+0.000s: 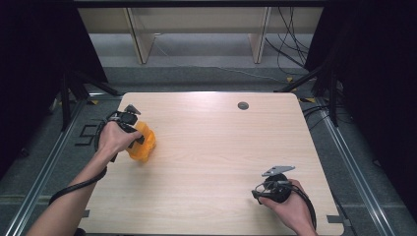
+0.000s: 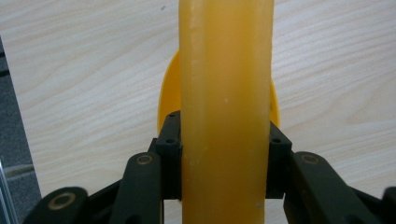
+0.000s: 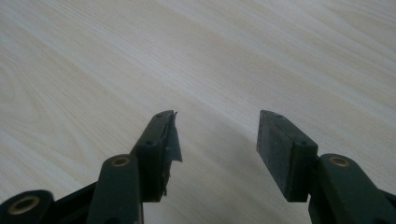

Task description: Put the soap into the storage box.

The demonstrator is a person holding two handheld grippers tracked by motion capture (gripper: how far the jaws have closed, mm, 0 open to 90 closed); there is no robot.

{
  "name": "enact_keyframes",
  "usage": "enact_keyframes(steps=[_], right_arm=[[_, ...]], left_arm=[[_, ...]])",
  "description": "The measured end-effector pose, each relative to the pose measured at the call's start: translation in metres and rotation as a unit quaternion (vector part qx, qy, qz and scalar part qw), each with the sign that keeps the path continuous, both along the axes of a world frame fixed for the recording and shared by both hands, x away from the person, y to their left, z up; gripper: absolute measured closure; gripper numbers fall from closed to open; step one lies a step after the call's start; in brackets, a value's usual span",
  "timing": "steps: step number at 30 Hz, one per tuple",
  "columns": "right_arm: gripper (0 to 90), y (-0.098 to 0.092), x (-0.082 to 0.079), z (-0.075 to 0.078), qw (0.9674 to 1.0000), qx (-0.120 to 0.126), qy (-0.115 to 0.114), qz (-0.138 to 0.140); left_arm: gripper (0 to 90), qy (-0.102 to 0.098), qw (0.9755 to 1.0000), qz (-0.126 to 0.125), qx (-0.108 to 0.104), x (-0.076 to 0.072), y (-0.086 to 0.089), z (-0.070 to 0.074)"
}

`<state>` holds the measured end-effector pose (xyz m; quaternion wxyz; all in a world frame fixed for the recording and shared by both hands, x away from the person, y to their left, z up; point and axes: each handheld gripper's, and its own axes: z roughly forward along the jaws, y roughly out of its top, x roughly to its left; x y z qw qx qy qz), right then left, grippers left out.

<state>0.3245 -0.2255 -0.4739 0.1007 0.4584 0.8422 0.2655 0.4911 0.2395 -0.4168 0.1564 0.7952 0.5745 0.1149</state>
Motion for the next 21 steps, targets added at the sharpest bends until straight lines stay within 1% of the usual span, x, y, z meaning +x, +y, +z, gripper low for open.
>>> enact_keyframes(steps=[1, 2, 3, 4, 6, 7, 8, 9, 11, 12, 13, 14, 16, 20, 21], right_arm=[[47.5, 0.0, 0.0, 0.0, 1.0, 0.0, 0.0, 0.0], [47.4, 0.0, 0.0, 0.0, 1.0, 0.0, 0.0, 0.0], [47.4, 0.0, 0.0, 0.0, 1.0, 0.0, 0.0, 0.0], [47.4, 0.0, 0.0, 0.0, 1.0, 0.0, 0.0, 0.0], [47.5, 0.0, 0.0, 0.0, 1.0, 0.0, 0.0, 0.0], [47.5, 0.0, 0.0, 0.0, 1.0, 0.0, 0.0, 0.0], [47.4, 0.0, 0.0, 0.0, 1.0, 0.0, 0.0, 0.0], [47.5, 0.0, 0.0, 0.0, 1.0, 0.0, -0.001, 0.001], [47.5, 0.0, 0.0, 0.0, 1.0, 0.0, 0.0, 0.0], [47.5, 0.001, -0.001, 0.0, 1.0, 0.003, 0.004, -0.007], [47.5, 0.001, -0.001, 0.0, 1.0, 0.002, 0.003, -0.006], [47.4, 0.0, 0.0, 0.0, 1.0, 0.0, 0.002, -0.002], [47.4, 0.0, 0.0, 0.0, 1.0, 0.0, 0.002, -0.001], [47.4, 0.0, 0.0, 0.0, 1.0, 0.0, 0.0, 0.001], [47.4, 0.0, 0.0, 0.0, 1.0, 0.0, 0.0, 0.001]], left_arm=[[60.3, 0.004, 1.0, 0.004, -0.001, 0.001, -0.001, -0.001], [60.3, 0.014, 0.9999, 0.009, -0.002, 0.001, -0.002, -0.001], [60.3, 0.016, 0.9999, 0.004, -0.001, 0.001, -0.003, -0.001], [60.3, 0.019, 0.9998, 0.006, -0.003, 0.002, -0.004, -0.003], [60.3, 0.02, 0.9998, 0.004, -0.001, 0.003, -0.005, -0.004], [60.3, 0.024, 0.9997, 0.004, 0.0, 0.004, -0.006, -0.005], [60.3, 0.02, 0.9998, 0.002, 0.001, 0.004, -0.006, -0.007], [60.2, 0.023, 0.9997, 0.003, 0.003, 0.005, -0.007, -0.008], [60.2, 0.023, 0.9997, 0.002, 0.001, 0.006, -0.006, -0.009], [60.2, 0.024, 0.9997, 0.002, 0.0, 0.006, -0.005, -0.009], [60.2, 0.028, 0.9996, 0.006, -0.002, 0.006, -0.005, -0.008], [60.2, 0.029, 0.9996, 0.004, -0.003, 0.007, -0.004, -0.008], [60.1, 0.026, 0.9996, 0.006, -0.007, 0.007, -0.003, -0.009], [58.4, 0.025, 0.9996, 0.004, -0.009, 0.007, -0.003, -0.009], [58.4, 0.014, 0.9998, 0.003, -0.014, 0.007, -0.003, -0.011]])
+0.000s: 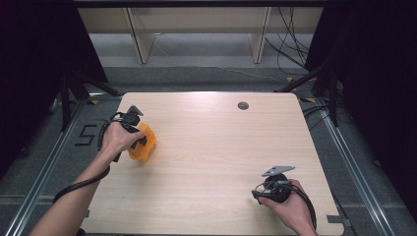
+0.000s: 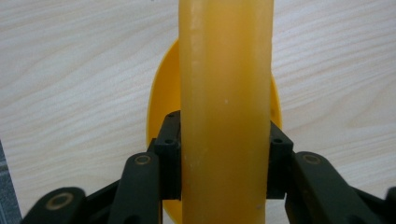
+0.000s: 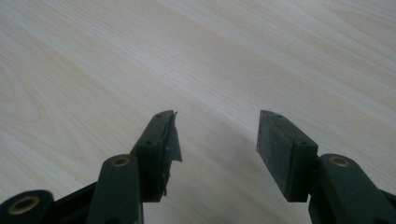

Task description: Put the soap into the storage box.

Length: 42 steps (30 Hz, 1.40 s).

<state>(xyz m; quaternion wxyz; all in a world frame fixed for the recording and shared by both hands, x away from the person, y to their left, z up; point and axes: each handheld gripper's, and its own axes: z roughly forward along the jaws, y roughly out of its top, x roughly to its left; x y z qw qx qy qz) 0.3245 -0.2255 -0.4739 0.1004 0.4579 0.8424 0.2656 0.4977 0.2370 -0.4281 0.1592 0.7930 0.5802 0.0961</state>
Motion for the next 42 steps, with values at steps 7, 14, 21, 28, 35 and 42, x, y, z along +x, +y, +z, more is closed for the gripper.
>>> enact_keyframes(steps=[7, 14, 21, 28, 35, 42], right_arm=[[47.4, 0.0, 0.0, 0.0, 1.0, 0.001, 0.001, 0.0], [47.1, 0.0, -0.001, 0.0, 1.0, -0.001, 0.007, -0.001], [47.0, 0.001, -0.002, 0.0, 0.9999, -0.001, 0.014, -0.006], [46.6, 0.001, -0.002, 0.0, 0.9999, -0.001, 0.014, -0.008], [46.6, 0.001, -0.002, 0.0, 0.9999, -0.002, 0.013, -0.007], [46.6, 0.001, -0.001, 0.0, 0.9999, -0.001, 0.007, -0.008]], left_arm=[[48.0, -0.018, 0.9998, -0.004, 0.001, -0.001, 0.003, -0.004], [35.2, -0.038, 0.9992, 0.014, -0.01, -0.009, 0.004, 0.005], [28.8, -0.045, 0.9989, 0.0, -0.012, -0.019, 0.01, 0.017], [25.7, -0.07, 0.9974, -0.016, -0.009, -0.034, 0.018, 0.031], [28.3, -0.1, 0.9946, -0.013, -0.027, -0.068, 0.031, 0.045], [24.7, -0.102, 0.9937, -0.037, -0.029, -0.109, 0.043, 0.035]])
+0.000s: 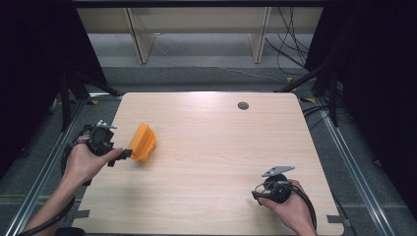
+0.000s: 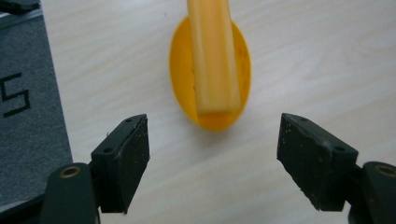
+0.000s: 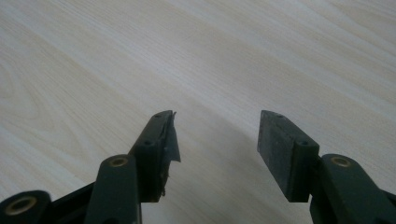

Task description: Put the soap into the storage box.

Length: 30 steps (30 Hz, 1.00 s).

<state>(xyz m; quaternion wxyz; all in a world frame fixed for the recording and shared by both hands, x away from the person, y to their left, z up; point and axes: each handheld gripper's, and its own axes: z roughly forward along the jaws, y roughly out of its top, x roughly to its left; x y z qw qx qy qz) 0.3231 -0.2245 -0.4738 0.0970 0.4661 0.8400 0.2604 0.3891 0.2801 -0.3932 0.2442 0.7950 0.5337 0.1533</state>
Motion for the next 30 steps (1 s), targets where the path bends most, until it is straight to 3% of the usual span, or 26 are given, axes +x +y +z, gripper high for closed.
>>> enact_keyframes(steps=[9, 10, 11, 15, 16, 18, 19, 20, 21, 22, 25, 30], right_arm=[[46.5, 0.0, 0.0, 0.001, 1.0, -0.003, 0.004, 0.0], [46.5, 0.0, -0.001, 0.001, 1.0, -0.001, 0.005, -0.003], [46.5, 0.001, -0.001, 0.001, 1.0, -0.003, 0.006, -0.002], [46.5, 0.001, -0.001, 0.001, 1.0, -0.002, 0.004, -0.005], [46.5, 0.001, -0.001, 0.001, 1.0, -0.002, 0.004, -0.005], [46.5, 0.001, -0.001, 0.001, 1.0, -0.002, 0.005, -0.003], [46.5, 0.001, -0.001, 0.001, 1.0, -0.002, 0.003, -0.002], [46.5, 0.001, -0.001, 0.001, 1.0, -0.001, -0.002, -0.002], [46.6, 0.001, -0.001, 0.001, 1.0, -0.001, -0.002, -0.002], [46.6, 0.001, -0.001, 0.002, 1.0, -0.001, -0.003, -0.002], [46.6, 0.001, -0.001, 0.002, 1.0, -0.001, -0.002, -0.001], [46.8, 0.001, -0.001, 0.002, 1.0, 0.002, -0.007, -0.002]], left_arm=[[24.8, 0.01, 0.9999, -0.007, -0.01, -0.043, 0.013, -0.045], [24.8, 0.016, 0.9997, -0.017, -0.003, -0.047, 0.015, -0.046], [24.8, 0.008, 0.9998, -0.012, -0.012, -0.05, 0.015, -0.051], [24.7, 0.008, 0.9998, -0.016, -0.013, -0.06, 0.017, -0.063], [24.7, 0.02, 0.9996, -0.018, -0.004, -0.063, 0.018, -0.067], [24.7, 0.024, 0.9994, -0.024, 0.002, -0.064, 0.019, -0.068], [24.7, 0.017, 0.9997, -0.019, -0.004, -0.066, 0.019, -0.072], [24.7, 0.033, 0.9992, -0.024, 0.004, -0.066, 0.02, -0.072], [24.7, 0.022, 0.9997, -0.01, -0.004, -0.068, 0.018, -0.076], [24.7, 0.032, 0.9993, -0.02, -0.001, -0.069, 0.018, -0.076], [24.7, 0.041, 0.9989, -0.021, -0.005, -0.071, 0.019, -0.081], [24.7, 0.041, 0.9988, -0.016, -0.019, -0.07, 0.022, -0.084]])
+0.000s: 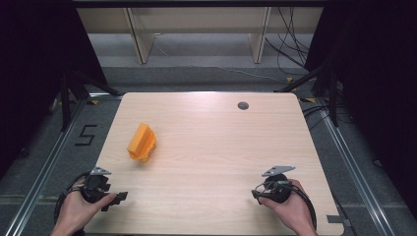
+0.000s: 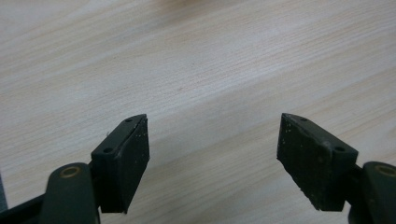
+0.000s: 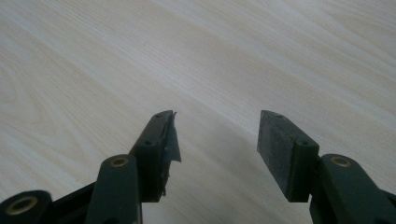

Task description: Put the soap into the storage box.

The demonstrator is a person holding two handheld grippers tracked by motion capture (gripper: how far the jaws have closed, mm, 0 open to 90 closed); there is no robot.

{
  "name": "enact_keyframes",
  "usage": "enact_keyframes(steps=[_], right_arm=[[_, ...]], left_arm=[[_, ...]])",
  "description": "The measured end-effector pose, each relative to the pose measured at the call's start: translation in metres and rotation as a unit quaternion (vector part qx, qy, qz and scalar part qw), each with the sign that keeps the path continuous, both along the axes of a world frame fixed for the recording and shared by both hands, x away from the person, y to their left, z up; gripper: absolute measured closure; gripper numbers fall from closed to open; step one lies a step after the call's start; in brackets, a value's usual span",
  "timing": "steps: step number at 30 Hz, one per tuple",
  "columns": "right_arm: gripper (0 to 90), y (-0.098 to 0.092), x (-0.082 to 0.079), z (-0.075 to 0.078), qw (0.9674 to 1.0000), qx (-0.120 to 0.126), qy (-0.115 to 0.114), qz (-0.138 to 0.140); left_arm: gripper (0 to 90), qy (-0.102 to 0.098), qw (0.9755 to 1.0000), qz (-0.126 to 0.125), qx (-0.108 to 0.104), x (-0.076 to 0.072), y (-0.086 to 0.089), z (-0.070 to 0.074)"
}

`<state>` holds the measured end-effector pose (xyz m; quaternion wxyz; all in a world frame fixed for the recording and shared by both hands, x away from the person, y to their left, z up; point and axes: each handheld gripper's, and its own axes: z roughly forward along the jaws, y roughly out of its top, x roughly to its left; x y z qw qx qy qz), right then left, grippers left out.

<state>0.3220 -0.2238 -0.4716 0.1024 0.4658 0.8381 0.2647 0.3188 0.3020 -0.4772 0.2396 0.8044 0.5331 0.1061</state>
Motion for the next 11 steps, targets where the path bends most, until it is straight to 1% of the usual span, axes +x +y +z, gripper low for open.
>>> enact_keyframes(steps=[1, 2, 4, 6, 7, 8, 9, 10, 11], right_arm=[[46.8, 0.0, 0.0, 0.0, 1.0, 0.0, 0.0, 0.0], [46.8, 0.0, 0.0001, -0.0001, 1.0, 0.001, 0.0, -0.001], [46.8, 0.0, 0.0003, 0.0, 1.0, 0.002, -0.001, -0.002], [46.8, 0.0001, 0.0002, 0.0002, 1.0, 0.002, -0.001, -0.002], [46.9, 0.0, 0.0007, 0.0, 1.0, 0.003, -0.005, 0.002], [46.8, 0.0002, 0.0005, 0.0002, 1.0, 0.003, -0.003, 0.001], [46.8, 0.0002, 0.0007, -0.0001, 1.0, 0.002, -0.004, 0.002], [46.8, 0.0002, 0.0007, -0.0001, 1.0, 0.002, -0.004, 0.002], [46.8, 0.0, 0.0009, -0.0004, 1.0, 0.001, -0.004, 0.005]], left_arm=[[24.7, 0.002, 1.0, 0.0, 0.0, 0.0004, -0.0004, 0.0001], [24.7, -0.005, 1.0, 0.001, -0.002, 0.0003, -0.0011, -0.0008], [24.2, -0.006, 1.0, -0.001, 0.003, 0.0007, -0.0016, -0.0002], [24.1, -0.008, 1.0, 0.005, -0.003, 0.0011, -0.0024, -0.0013], [24.0, -0.003, 0.9999, 0.009, -0.009, 0.0015, -0.0028, -0.0016], [23.9, 0.002, 0.9999, 0.006, -0.008, 0.0021, -0.0026, -0.0017], [23.8, 0.003, 0.9999, 0.006, -0.011, 0.0024, -0.003, -0.0025], [23.8, 0.006, 0.9999, 0.006, -0.009, 0.0024, -0.003, -0.0024], [23.8, 0.003, 0.9999, 0.009, -0.014, 0.0022, -0.004, -0.003]])
